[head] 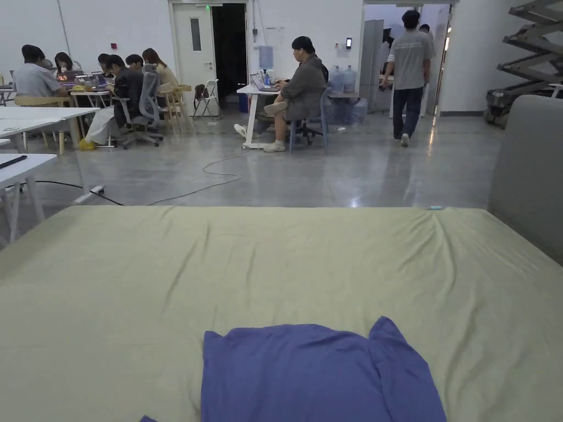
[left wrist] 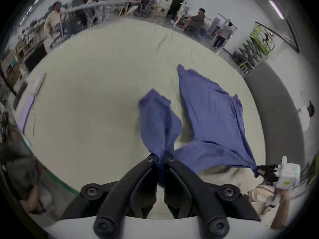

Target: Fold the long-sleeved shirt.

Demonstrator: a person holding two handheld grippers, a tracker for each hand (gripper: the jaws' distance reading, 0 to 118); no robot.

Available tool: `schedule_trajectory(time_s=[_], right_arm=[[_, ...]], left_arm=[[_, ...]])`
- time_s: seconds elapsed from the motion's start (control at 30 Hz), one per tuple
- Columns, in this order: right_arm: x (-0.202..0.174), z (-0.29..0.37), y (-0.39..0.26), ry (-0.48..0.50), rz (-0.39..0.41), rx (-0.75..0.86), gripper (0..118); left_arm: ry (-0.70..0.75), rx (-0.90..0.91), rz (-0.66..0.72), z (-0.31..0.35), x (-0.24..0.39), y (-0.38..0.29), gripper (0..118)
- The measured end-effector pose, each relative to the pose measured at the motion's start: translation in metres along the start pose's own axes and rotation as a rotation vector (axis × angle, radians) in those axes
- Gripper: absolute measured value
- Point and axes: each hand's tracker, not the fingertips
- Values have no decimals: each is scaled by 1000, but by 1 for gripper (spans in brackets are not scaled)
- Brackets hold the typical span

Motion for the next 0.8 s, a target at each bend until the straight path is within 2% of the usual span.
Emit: schedule_trajectory(time_s=[0.33, 0.43, 0.53, 0.67, 0.7, 0.73, 0.77, 0.8], right_arm=[[-15, -72, -26, 35, -19, -193, 1], [-16, -92, -30, 33, -29, -221, 1], [-12, -94, -28, 49, -73, -228, 1], [-7, -94, -29, 66, -63, -232, 7], [-5, -94, -28, 67, -69, -233, 9], [-2, -92, -27, 74, -88, -231, 12], [0, -86, -27, 78, -129, -222, 24], [2, -77, -27, 80, -130, -196, 48]], left_arm=[[154, -76, -6, -61, -38, -33, 0], [174, -122, 14, -82, -43, -46, 0], [182, -115, 8, -95, -50, -54, 0], [195, -109, -7, -92, -44, -53, 1], [190, -112, -18, -90, -43, -49, 7], [89, -84, -12, -83, -44, -47, 24], [-37, -34, 12, -67, -46, -46, 74], [-103, -4, 41, -50, -42, -46, 107]])
